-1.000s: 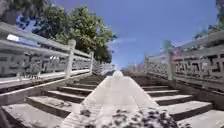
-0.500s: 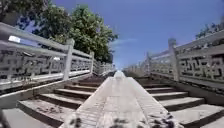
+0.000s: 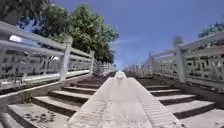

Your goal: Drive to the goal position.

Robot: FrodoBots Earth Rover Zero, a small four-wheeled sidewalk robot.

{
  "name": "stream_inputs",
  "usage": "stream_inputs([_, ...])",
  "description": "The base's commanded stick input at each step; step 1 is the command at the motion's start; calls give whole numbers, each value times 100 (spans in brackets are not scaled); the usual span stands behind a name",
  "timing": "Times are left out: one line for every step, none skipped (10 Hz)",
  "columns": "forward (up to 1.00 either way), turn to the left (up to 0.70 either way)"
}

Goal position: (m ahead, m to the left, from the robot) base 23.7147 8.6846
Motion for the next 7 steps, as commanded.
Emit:
stream_inputs([45,0])
stream_inputs([45,0])
stream_inputs([45,0])
stream_inputs([45,0])
stream_inputs([45,0])
stream_inputs([45,0])
stream_inputs([45,0])
